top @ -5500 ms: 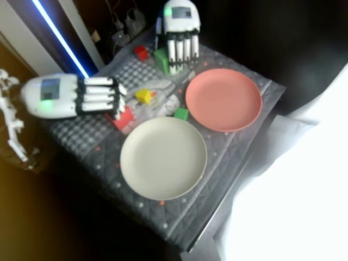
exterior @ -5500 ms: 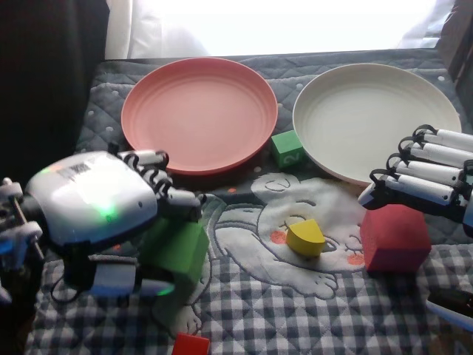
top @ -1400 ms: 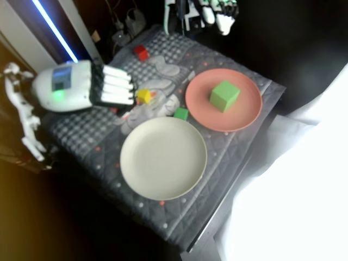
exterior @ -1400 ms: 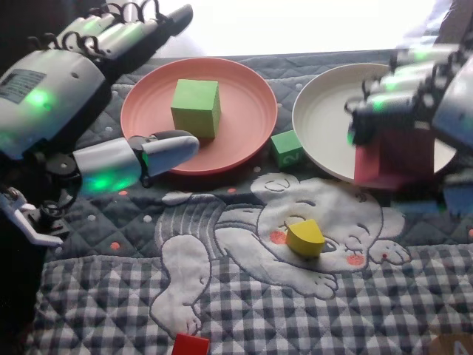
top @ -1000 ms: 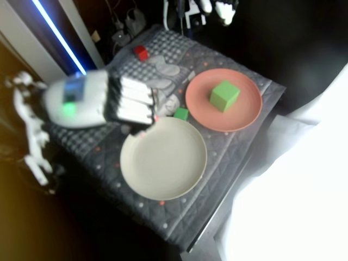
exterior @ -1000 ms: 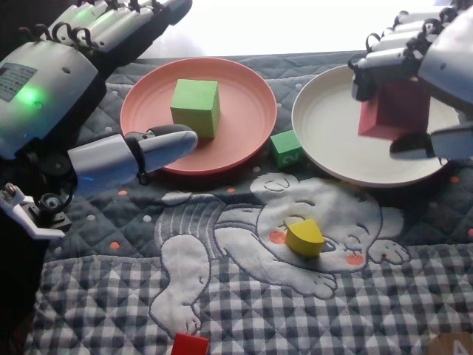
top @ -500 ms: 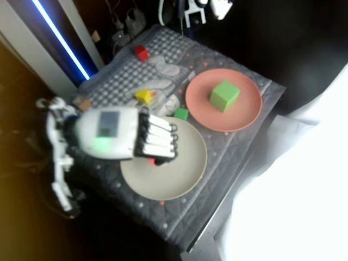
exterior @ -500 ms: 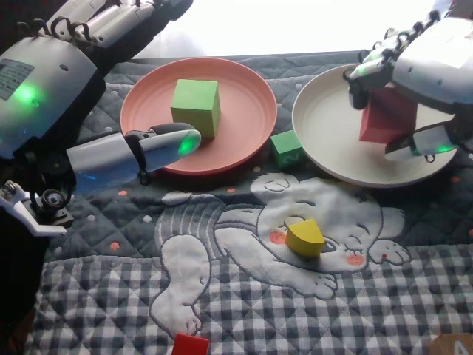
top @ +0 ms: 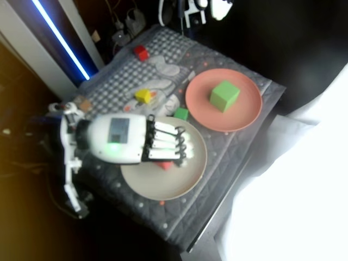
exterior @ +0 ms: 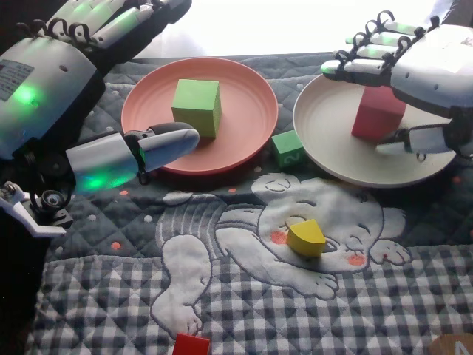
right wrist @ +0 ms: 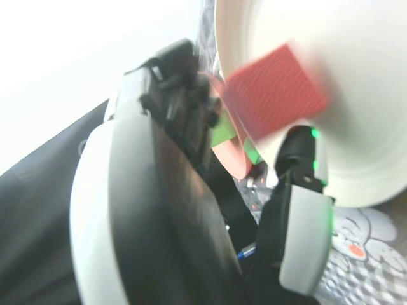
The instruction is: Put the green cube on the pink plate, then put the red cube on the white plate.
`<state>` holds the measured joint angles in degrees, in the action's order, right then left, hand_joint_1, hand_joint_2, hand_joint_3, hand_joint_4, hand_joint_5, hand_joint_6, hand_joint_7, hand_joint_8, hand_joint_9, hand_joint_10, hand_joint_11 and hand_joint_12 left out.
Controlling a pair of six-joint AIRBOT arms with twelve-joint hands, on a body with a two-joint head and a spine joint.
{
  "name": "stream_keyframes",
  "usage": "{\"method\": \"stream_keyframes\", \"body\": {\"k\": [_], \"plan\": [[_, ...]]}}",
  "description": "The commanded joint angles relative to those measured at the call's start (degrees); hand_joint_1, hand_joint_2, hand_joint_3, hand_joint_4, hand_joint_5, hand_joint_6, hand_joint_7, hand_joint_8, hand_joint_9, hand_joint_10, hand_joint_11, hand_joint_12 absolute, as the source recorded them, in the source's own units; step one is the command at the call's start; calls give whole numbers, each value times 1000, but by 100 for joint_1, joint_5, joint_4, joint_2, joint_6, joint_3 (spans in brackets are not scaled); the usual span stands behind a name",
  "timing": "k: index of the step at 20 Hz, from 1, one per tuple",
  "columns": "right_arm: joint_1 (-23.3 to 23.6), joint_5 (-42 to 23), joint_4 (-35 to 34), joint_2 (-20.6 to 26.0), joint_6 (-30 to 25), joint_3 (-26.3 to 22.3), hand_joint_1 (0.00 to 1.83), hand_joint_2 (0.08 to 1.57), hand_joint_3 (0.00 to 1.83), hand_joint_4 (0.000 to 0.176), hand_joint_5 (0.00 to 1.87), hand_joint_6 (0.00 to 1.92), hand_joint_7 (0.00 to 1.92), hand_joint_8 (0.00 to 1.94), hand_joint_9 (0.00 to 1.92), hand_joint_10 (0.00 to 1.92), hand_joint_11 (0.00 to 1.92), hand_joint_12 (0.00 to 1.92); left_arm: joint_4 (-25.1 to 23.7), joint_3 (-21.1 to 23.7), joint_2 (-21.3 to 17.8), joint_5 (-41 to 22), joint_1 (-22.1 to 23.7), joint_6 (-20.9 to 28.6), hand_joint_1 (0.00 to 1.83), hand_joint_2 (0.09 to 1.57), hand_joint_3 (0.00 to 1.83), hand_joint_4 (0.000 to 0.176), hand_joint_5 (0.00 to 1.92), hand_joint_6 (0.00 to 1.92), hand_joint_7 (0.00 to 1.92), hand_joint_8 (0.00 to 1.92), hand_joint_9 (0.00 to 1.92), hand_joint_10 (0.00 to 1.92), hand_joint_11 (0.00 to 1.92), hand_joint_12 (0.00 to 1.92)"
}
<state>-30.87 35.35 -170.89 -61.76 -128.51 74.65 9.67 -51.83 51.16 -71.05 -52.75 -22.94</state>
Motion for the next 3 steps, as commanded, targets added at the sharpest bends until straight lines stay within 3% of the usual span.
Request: {"method": "stream_keyframes", "body": {"k": [1,3], "plan": [[91,754,-149,109,14,-37,969,986,0,0,189,20,131,0,96,31,0,767,-66,18,-29,-758,37,15,507,1105,0,90,175,3,71,627,0,1191,0,1829],[49,1055,-149,293,14,-236,1070,1012,0,0,175,8,105,0,69,12,0,644,-38,38,-38,-852,1,15,495,1095,0,96,189,2,61,675,0,1163,0,1744]]}}
